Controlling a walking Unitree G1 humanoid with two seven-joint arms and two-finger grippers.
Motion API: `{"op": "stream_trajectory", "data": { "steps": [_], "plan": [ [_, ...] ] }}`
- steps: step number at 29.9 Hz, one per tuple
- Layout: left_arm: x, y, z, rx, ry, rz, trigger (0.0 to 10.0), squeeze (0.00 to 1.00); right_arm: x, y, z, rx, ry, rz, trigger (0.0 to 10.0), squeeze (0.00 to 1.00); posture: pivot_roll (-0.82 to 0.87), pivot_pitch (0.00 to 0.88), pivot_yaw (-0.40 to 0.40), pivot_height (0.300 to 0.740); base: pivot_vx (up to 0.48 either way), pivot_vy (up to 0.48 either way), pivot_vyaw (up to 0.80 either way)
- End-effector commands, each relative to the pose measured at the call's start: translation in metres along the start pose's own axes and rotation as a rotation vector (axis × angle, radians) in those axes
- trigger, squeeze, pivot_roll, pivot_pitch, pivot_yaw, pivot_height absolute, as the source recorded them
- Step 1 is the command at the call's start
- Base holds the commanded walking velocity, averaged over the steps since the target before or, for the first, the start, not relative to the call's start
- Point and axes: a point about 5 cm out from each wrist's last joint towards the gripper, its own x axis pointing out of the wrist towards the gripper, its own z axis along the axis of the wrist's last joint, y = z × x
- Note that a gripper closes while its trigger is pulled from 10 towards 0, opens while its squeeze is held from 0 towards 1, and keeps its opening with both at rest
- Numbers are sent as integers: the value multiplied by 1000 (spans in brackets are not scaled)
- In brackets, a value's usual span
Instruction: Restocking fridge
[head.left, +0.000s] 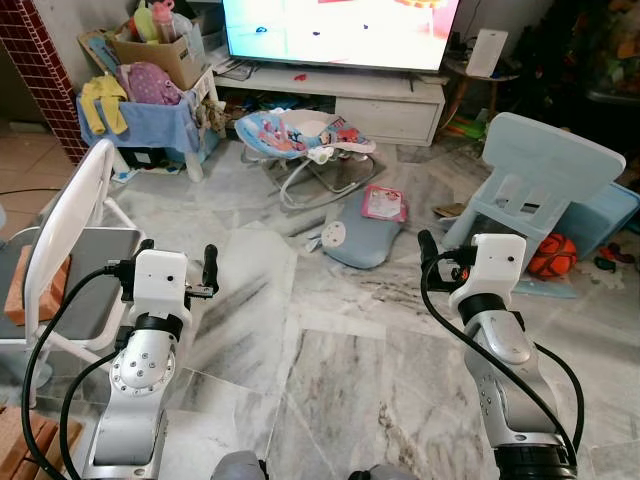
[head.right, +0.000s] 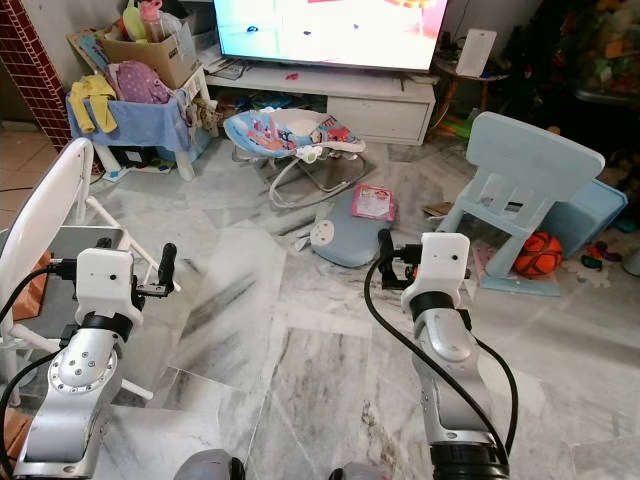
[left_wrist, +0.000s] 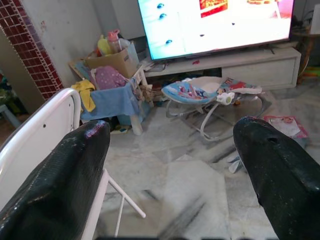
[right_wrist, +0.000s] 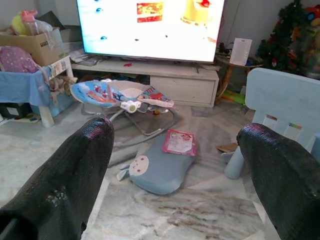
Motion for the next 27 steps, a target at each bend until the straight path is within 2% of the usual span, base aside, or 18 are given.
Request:
{"op": "stream_trajectory", "data": {
  "steps": [1,3,4,5,6,7,8,9,10,18,19,20,21,23,24,25,27],
  "plan": [
    [0,7,2,10,0,37,10000,1000,3,-2,3,5,-6,-20,10000,1000,82,32,-16,740,0,0,0],
    [1,9,2,26,8,64,10000,1000,4,-2,4,7,-6,-25,10000,1000,80,31,-16,740,0,0,0],
    [2,7,0,4,24,49,10000,1000,4,-1,4,4,-4,-23,10000,55,77,31,-19,740,0,0,0],
    [1,5,0,-13,11,31,10000,525,5,0,4,1,-2,-22,10000,0,77,31,-19,740,0,0,0],
    [1,4,1,-26,-1,19,10000,525,5,0,4,0,-1,-20,10000,0,73,31,-20,740,0,0,0],
    [-1,3,3,-30,-24,3,3569,0,5,0,4,-1,-1,-19,10000,0,69,32,-22,740,0,0,0],
    [-5,0,9,-37,-74,-36,0,0,4,0,4,9,-5,-6,4588,0,67,33,-24,740,0,0,0],
    [-5,-1,10,-44,-85,-46,0,0,4,0,5,11,-7,-1,4588,0,67,33,-24,740,0,0,0],
    [-5,-1,9,-56,-77,-47,0,0,4,-1,5,17,-11,-1,0,0,65,35,-26,740,0,0,0],
    [-4,-4,8,-74,-54,-53,0,0,4,-3,5,15,-8,-6,0,0,67,43,-28,740,0,0,0],
    [-4,-3,8,-60,-53,-54,0,0,4,-2,5,13,-6,-5,706,0,68,44,-28,740,0,0,0],
    [-5,-3,8,-55,-53,-56,0,0,5,-1,5,10,-6,-5,706,0,68,44,-28,740,0,0,0],
    [-6,-4,8,-87,-65,-61,10000,1000,4,0,6,-21,-17,-1,10000,0,69,46,-29,740,0,0,0],
    [-7,-5,8,-99,-65,-69,10000,1000,3,1,6,-40,-21,-2,10000,0,68,49,-29,740,0,0,0],
    [-7,-5,7,-95,-57,-66,10000,1000,3,1,6,-18,-18,-12,10000,1000,61,54,-28,740,0,0,0],
    [-6,-4,6,-98,-41,-48,10000,1000,2,-1,6,26,-15,-25,10000,1000,56,59,-29,740,0,0,0],
    [-6,-3,5,-104,-34,-37,10000,1000,2,-2,7,43,-16,-26,10000,1000,56,59,-29,740,0,0,0]
  ]
}}
